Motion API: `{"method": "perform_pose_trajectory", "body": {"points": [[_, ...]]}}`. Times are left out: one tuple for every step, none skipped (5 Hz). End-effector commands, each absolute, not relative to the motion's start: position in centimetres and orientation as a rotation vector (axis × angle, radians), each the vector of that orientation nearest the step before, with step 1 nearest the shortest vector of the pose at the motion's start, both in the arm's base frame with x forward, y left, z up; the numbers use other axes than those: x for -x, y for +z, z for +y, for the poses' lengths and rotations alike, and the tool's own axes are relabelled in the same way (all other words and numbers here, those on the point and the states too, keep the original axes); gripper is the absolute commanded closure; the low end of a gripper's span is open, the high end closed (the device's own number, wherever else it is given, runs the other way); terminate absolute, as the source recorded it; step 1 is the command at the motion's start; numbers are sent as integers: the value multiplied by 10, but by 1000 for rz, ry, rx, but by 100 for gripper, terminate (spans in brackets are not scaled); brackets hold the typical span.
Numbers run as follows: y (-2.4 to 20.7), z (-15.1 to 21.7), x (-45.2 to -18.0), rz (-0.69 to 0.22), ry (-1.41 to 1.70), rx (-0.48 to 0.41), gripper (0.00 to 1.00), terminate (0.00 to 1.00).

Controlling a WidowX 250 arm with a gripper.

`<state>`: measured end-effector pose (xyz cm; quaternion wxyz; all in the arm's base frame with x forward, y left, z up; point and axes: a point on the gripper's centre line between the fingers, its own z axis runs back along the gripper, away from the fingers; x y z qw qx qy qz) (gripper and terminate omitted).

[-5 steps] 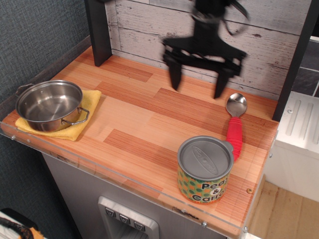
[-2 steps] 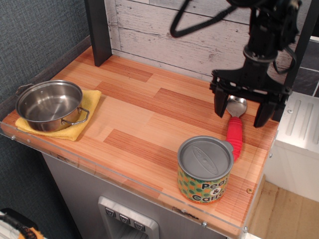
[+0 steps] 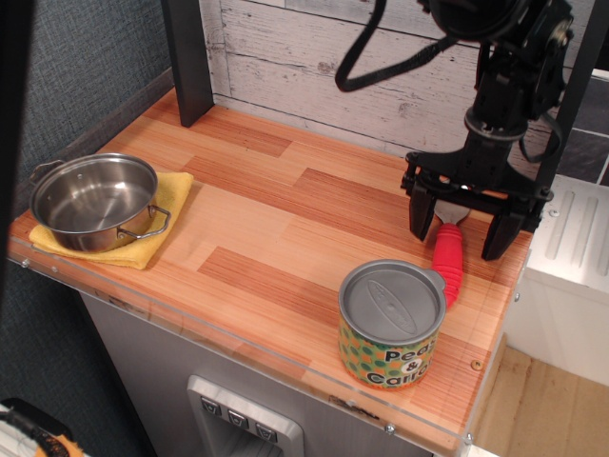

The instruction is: Move the red spoon just behind the pot on the cloth.

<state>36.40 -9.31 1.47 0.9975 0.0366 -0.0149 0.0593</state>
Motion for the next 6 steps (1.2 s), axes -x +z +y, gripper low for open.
{"method": "perform_pose_trajectory", "body": {"points": [[21,-97,-369,-50,116,-64,0,0],[23,-96,-368,-55,118,-62,100,0],[33,-91,-366,-73,137,-49,100,0],[51,-79,-364,-89,185,-55,100,0],[66,-50,-355,-64,366,-44,100,0],[78,-16,-347,-55,536,16,100,0]]}}
